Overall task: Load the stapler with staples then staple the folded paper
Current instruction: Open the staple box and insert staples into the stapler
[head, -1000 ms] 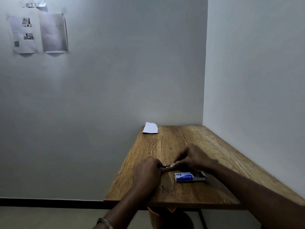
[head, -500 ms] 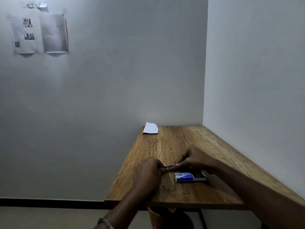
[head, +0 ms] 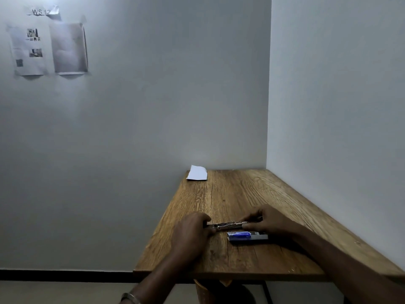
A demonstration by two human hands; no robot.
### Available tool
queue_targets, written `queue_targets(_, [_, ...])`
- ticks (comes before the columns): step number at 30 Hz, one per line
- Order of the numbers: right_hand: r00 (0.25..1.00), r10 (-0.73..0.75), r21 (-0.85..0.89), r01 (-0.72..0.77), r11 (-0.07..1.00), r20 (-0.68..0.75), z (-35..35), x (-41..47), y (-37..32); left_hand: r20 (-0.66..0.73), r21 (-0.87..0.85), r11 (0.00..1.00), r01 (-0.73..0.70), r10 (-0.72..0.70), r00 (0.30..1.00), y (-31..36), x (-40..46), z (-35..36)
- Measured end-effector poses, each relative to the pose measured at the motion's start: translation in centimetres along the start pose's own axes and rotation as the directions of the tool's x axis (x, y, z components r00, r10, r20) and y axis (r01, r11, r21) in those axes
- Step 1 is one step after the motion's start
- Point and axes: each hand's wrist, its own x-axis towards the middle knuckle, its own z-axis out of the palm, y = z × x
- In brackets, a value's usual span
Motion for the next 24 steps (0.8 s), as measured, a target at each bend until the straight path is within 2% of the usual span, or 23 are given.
queue_targets(3, [1.000, 0.002, 0.047, -0.001, 0.999, -0.018, 0.0, -0.2, 0.3, 0.036, -0.037, 0.999, 0.036, -0.034, 0.999, -0.5, 0.0, -0.4])
queue_targets(8, [0.999, -0.003, 0.019, 0.004, 1.000, -0.044, 0.3, -0.1, 0.6, 0.134, 0.011, 0.997, 0.079, -0.080, 0.988, -2.4, 0.4, -2.0])
queue_targets(11, [0.999, -0.004, 0.031, 0.006, 1.000, -0.053, 0.4, -0.1, 0.6, 0.200, -0.074, 0.993, 0.088, -0.072, 0.977, -2.6, 1.0, -2.8])
queue_targets(18, [0.998, -0.002, 0.165, 0.014, 0.986, -0.071, 0.5, -0.5, 0.7, 0.061, -0.346, 0.937, 0.041, -0.021, 0.998, 0.3, 3.4, -3.8])
queue_targets(24, [0.996, -0.007, 0.280, 0.033, 0.959, -0.094, 0.5, -0.5, 0.6, 0.043, -0.438, 0.899, -0.015, 0.038, 0.998, 3.5, 4.6, -1.6])
